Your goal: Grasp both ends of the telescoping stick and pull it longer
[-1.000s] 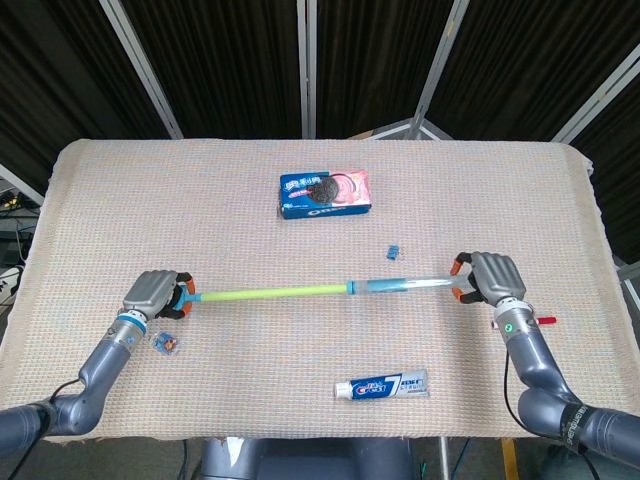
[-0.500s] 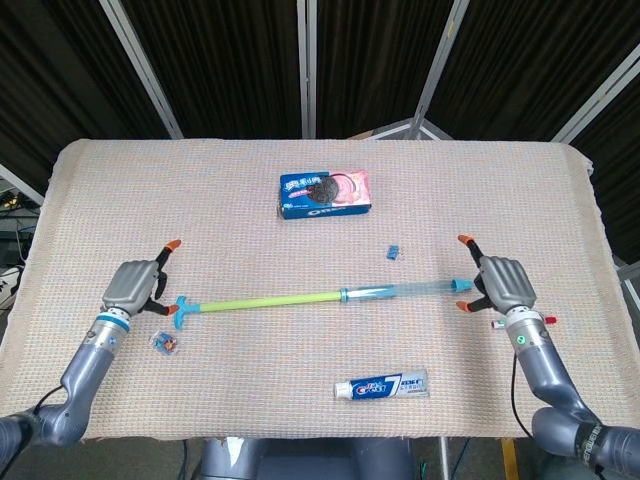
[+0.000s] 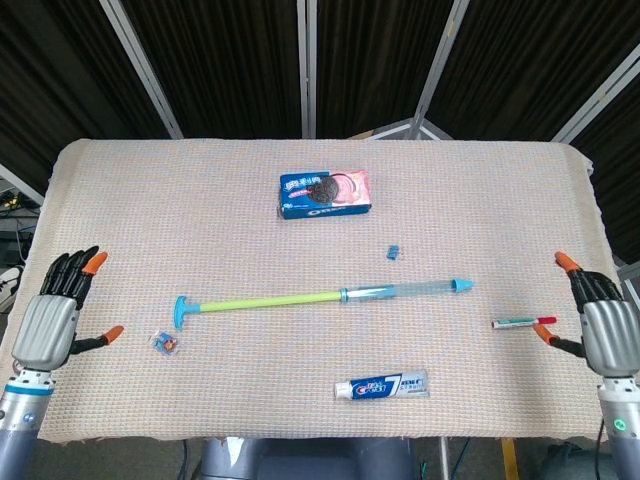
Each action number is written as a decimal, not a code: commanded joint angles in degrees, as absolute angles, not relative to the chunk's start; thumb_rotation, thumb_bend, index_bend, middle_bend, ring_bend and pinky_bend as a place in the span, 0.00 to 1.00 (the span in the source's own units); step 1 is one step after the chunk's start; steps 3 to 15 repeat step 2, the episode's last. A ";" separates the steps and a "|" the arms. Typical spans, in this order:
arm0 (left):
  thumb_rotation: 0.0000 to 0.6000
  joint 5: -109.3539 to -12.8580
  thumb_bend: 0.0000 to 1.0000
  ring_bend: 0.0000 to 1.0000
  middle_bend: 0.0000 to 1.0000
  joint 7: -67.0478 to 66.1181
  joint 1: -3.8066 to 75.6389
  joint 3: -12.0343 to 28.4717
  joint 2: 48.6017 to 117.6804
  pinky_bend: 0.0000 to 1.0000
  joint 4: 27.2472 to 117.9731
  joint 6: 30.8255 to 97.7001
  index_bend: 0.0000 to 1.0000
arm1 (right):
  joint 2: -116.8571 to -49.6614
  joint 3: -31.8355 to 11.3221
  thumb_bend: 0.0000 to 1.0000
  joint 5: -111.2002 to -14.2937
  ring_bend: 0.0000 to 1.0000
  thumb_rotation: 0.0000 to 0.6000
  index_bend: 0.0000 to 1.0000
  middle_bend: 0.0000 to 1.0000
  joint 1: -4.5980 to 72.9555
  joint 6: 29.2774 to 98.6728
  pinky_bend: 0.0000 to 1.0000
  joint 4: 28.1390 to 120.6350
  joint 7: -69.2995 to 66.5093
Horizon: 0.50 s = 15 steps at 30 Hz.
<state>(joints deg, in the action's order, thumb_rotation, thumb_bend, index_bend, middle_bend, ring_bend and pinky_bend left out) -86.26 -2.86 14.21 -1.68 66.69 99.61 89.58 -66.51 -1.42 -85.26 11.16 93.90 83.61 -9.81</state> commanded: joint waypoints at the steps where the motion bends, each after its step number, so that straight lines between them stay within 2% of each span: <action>1: 1.00 -87.96 0.00 0.00 0.00 -2.41 12.51 -2.84 66.69 0.00 99.09 90.70 0.00 | -65.94 0.11 0.00 -86.83 0.00 1.00 0.00 0.00 8.66 95.75 0.00 84.51 -6.46; 15: 1.00 -88.05 0.00 0.00 0.00 -2.15 12.26 -2.90 66.74 0.00 98.87 90.51 0.00 | -66.11 0.28 0.00 -87.06 0.00 1.00 0.00 0.00 7.93 96.37 0.00 85.03 -4.68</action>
